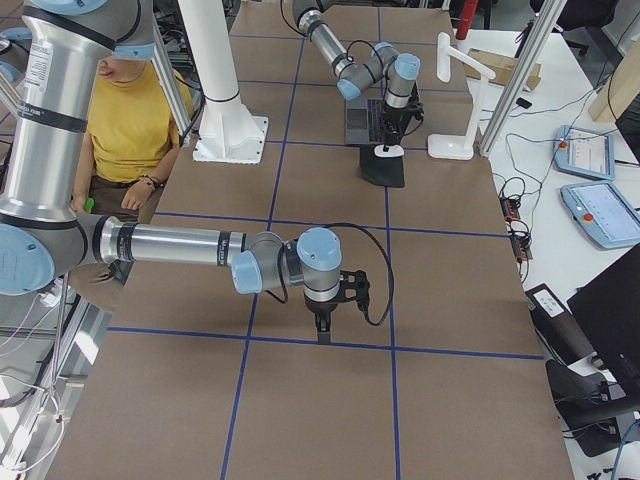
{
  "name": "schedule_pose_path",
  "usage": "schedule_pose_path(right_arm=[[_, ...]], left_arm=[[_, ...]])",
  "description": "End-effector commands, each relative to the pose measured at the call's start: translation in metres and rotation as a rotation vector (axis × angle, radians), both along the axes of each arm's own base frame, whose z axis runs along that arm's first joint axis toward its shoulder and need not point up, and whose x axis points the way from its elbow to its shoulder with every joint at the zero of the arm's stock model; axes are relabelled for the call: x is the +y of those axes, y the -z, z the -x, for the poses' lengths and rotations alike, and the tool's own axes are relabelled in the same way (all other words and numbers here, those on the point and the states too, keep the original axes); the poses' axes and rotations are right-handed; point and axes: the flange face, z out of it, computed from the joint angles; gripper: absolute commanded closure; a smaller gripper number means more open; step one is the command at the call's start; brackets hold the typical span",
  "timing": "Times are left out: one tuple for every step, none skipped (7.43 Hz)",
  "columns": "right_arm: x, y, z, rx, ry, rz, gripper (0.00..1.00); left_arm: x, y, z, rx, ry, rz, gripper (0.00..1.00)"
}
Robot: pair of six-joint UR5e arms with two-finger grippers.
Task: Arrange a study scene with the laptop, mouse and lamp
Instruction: 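Lower the white mouse onto the black mouse pad with the left gripper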
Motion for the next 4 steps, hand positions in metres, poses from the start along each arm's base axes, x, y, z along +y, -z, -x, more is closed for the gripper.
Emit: schedule_pose_path(right_arm=[[-0.002,0.001,0.001,0.001,0.0,-0.003,0.0],[-0.005,0.002,0.001,0.001,0.0,-0.006,0.0],[-0.006,-0.001,0.001,0.003,0.0,-0.003,0.0],[-0.012,-0.001,0.001,0.004,-0.001,-0.012,0.0]], left_arm=[[0.004,0.019,0.011,0.031,-0.01,-0.034,0.01],[0.01,0.025,0.027,0.042,-0.012,-0.044,0.01],[0.019,0.029,0.05,0.061,-0.02,-0.045,0.01],[0.024,0.026,0.085,0.084,-0.047,-0.049,0.01]])
